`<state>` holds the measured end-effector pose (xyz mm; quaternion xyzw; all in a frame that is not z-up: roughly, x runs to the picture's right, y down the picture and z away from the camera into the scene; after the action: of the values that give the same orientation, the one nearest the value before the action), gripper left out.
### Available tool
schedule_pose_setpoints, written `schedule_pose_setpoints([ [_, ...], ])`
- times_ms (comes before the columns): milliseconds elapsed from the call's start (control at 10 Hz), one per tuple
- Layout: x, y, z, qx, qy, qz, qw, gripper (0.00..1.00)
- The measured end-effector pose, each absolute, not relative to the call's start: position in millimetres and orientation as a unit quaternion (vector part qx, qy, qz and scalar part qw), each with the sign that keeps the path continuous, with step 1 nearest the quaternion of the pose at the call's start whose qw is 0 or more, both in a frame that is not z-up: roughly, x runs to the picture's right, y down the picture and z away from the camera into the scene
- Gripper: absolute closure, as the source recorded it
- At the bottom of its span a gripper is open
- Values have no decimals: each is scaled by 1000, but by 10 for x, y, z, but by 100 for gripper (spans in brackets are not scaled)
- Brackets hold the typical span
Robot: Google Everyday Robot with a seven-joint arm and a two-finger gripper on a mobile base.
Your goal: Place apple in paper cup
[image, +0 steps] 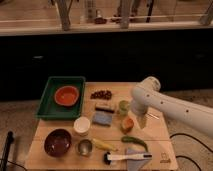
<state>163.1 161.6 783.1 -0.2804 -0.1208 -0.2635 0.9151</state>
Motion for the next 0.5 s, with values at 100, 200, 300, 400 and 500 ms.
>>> schedule_pose_setpoints([
  [100,1591,1648,7808,-275,-139,-278,910,20],
  [200,1582,1680,7793,-267,-160,-304,900,20],
  [300,1548,1698,7788,-265,-176,-317,894,20],
  [400,1480,1752,7800,-266,-202,-344,878,20],
  [500,1464,1798,7814,-270,-214,-361,867,20],
])
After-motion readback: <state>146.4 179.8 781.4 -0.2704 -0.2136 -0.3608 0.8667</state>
